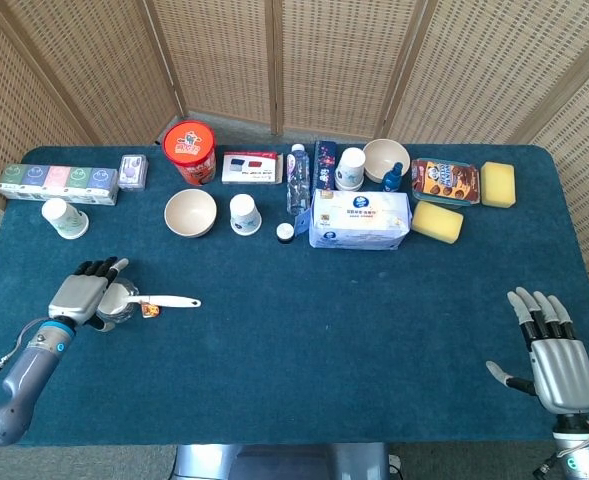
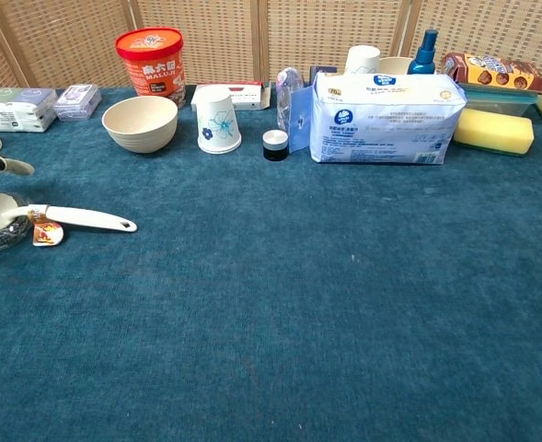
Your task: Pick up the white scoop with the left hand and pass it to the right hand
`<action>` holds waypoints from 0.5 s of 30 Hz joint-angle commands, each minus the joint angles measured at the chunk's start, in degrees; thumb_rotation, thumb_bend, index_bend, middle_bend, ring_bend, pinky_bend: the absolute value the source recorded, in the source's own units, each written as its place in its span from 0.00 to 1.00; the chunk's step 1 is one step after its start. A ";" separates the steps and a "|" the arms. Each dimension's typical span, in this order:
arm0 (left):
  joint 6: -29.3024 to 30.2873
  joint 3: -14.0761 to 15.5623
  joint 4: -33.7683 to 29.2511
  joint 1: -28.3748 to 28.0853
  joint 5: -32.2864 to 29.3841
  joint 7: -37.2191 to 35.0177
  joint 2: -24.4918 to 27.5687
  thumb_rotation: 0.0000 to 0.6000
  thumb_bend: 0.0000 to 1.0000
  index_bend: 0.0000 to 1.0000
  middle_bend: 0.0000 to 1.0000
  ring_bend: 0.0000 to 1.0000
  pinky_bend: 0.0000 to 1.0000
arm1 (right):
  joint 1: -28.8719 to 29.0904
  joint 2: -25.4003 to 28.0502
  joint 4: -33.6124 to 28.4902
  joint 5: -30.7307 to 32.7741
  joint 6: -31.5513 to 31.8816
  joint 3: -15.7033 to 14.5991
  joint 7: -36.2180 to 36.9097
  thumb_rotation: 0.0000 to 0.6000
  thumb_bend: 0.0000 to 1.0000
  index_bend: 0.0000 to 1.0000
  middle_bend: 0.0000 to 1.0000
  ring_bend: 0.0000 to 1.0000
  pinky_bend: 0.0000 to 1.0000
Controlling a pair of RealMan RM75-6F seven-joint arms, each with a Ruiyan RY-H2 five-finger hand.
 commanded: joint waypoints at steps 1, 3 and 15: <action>1.31 0.47 -0.90 -0.94 -4.14 4.33 -0.65 1.00 0.00 0.13 0.14 0.05 0.16 | 0.08 0.22 -0.19 0.10 -0.49 -0.20 0.02 0.85 0.00 0.00 0.00 0.00 0.00; 1.93 0.67 -1.05 -1.32 -6.16 6.22 -1.11 1.00 0.00 0.18 0.20 0.10 0.22 | 0.09 0.44 -0.41 0.14 -0.70 -0.31 0.20 0.85 0.00 0.00 0.00 0.00 0.00; 7.49 1.02 -6.42 -2.22 -10.11 11.12 -0.60 1.00 0.01 0.31 0.33 0.22 0.33 | 0.14 1.04 -0.85 -0.08 -0.92 -0.49 0.89 0.85 0.00 0.00 0.00 0.00 0.00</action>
